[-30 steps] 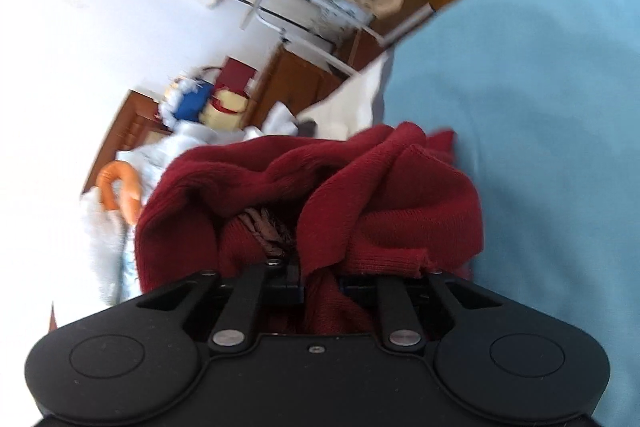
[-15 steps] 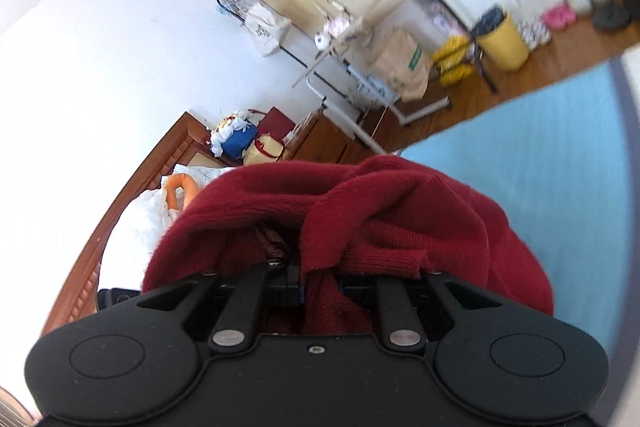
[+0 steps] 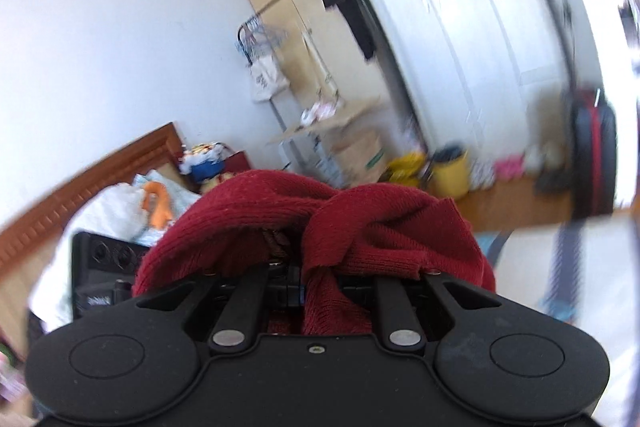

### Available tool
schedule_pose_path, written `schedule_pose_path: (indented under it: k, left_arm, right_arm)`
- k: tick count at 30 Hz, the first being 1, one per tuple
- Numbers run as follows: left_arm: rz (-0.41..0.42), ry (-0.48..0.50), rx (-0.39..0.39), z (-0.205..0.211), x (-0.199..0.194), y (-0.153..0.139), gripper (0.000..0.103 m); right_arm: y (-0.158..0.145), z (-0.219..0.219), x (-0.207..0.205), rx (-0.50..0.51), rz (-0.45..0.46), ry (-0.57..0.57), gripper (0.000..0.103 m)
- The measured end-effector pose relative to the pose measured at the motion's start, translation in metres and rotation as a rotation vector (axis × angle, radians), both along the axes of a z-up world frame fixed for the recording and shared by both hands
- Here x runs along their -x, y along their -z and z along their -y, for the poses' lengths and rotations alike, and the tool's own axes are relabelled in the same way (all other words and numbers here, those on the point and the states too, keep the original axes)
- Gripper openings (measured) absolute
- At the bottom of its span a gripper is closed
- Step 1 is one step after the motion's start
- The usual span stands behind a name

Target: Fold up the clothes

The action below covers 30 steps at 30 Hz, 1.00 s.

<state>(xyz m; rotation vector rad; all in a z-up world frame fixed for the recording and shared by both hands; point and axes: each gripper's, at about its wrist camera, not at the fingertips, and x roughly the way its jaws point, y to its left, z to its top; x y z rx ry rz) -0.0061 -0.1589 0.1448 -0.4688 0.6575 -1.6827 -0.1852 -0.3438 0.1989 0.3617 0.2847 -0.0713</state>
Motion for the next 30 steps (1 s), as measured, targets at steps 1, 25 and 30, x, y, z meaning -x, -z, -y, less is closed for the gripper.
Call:
schedule_pose_path:
  k: [1, 25, 30]
  left_arm:
    - [0.027, -0.026, -0.012, 0.003, 0.003, -0.004, 0.054]
    - [0.289, -0.253, -0.617, 0.061, -0.010, 0.178, 0.059]
    - [0.362, -0.212, -0.605, 0.056, 0.022, 0.178, 0.063]
  right_arm:
    - [-0.005, -0.001, 0.002, 0.059, 0.016, 0.047, 0.016]
    - [0.247, 0.134, -0.006, -0.637, -0.417, 0.442, 0.057]
    - [0.278, 0.104, -0.028, -0.803, -0.440, 0.286, 0.058]
